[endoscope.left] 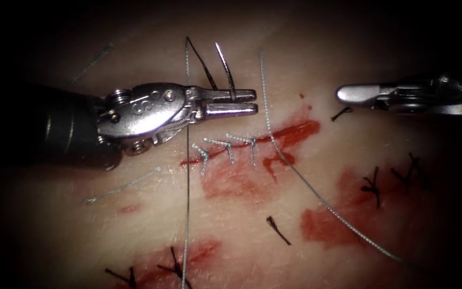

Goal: Wound Closure

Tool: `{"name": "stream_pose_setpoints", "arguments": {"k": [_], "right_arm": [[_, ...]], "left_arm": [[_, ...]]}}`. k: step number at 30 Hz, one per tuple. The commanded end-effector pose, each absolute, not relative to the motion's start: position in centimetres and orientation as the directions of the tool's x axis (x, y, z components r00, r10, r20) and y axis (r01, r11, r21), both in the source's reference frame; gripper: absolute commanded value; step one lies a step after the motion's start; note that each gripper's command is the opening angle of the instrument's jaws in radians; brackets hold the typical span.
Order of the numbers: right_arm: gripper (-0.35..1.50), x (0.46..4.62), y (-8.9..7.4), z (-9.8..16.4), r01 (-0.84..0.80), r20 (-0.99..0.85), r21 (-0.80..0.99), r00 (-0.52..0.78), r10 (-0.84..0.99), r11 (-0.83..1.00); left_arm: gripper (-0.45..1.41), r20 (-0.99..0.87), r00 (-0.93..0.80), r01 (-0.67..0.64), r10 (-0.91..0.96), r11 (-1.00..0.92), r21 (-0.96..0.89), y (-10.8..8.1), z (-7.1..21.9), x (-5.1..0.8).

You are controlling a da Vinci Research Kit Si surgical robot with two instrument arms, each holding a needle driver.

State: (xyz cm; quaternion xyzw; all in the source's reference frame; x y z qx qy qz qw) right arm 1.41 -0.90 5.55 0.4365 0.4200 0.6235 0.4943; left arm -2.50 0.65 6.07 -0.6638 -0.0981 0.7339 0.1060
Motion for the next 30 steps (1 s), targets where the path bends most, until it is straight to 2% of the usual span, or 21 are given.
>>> {"name": "stream_pose_setpoints", "arguments": {"k": [1, 4, 10, 14, 15, 16, 17, 20, 25, 30], "right_arm": [[0.98, 1.53, -0.85, 5.62, -0.251, 0.187, 0.940, -0.186, 0.965, -0.231], [0.98, 1.62, -0.91, 5.70, -0.215, 0.334, 0.896, -0.252, 0.909, -0.388], [1.03, 1.90, -1.20, 5.74, -0.118, 0.425, 0.894, -0.086, 0.901, -0.433], [1.15, 2.10, -1.29, 5.69, -0.058, 0.426, 0.902, -0.050, 0.903, -0.429], [1.00, 2.13, -1.31, 5.68, -0.031, 0.426, 0.903, -0.047, 0.903, -0.428], [0.74, 2.15, -1.32, 5.66, 0.013, 0.426, 0.905, -0.046, 0.904, -0.426], [0.69, 2.17, -1.33, 5.65, 0.040, 0.426, 0.905, -0.038, 0.904, -0.424], [0.69, 2.19, -1.35, 5.61, 0.067, 0.393, 0.917, 0.003, 0.919, -0.392], [0.66, 2.25, -1.36, 5.58, 0.097, 0.181, 0.977, 0.085, 0.980, -0.189], [0.61, 2.34, -1.39, 5.55, 0.139, 0.044, 0.988, 0.137, 0.990, -0.063]], "left_arm": [[-0.45, -0.972, -0.112, -0.010, 0.204, -0.979, -0.205, 0.61, 6.13, -2.59], [-0.45, -0.987, -0.162, 0.045, 0.012, -0.999, -0.019, 0.52, 6.12, -2.69], [-0.45, -0.960, -0.169, 0.118, -0.223, -0.972, 0.205, 0.36, 6.18, -2.82], [-0.45, -0.956, -0.149, 0.167, -0.253, -0.959, 0.228, 0.22, 6.28, -2.88], [-0.45, -0.956, -0.140, 0.178, -0.258, -0.956, 0.232, 0.18, 6.30, -2.90], [-0.45, -0.956, -0.134, 0.185, -0.261, -0.954, 0.234, 0.17, 6.30, -2.91], [-0.45, -0.956, -0.128, 0.192, -0.263, -0.953, 0.236, 0.15, 6.30, -2.92], [-0.45, -0.959, -0.106, 0.215, -0.265, -0.947, 0.238, 0.15, 6.29, -2.95], [-0.45, -0.956, -0.100, 0.221, -0.276, -0.943, 0.249, 0.13, 6.30, -2.96], [-0.45, -0.967, -0.110, 0.219, -0.228, -0.955, 0.201, 0.12, 6.31, -2.97]]}}
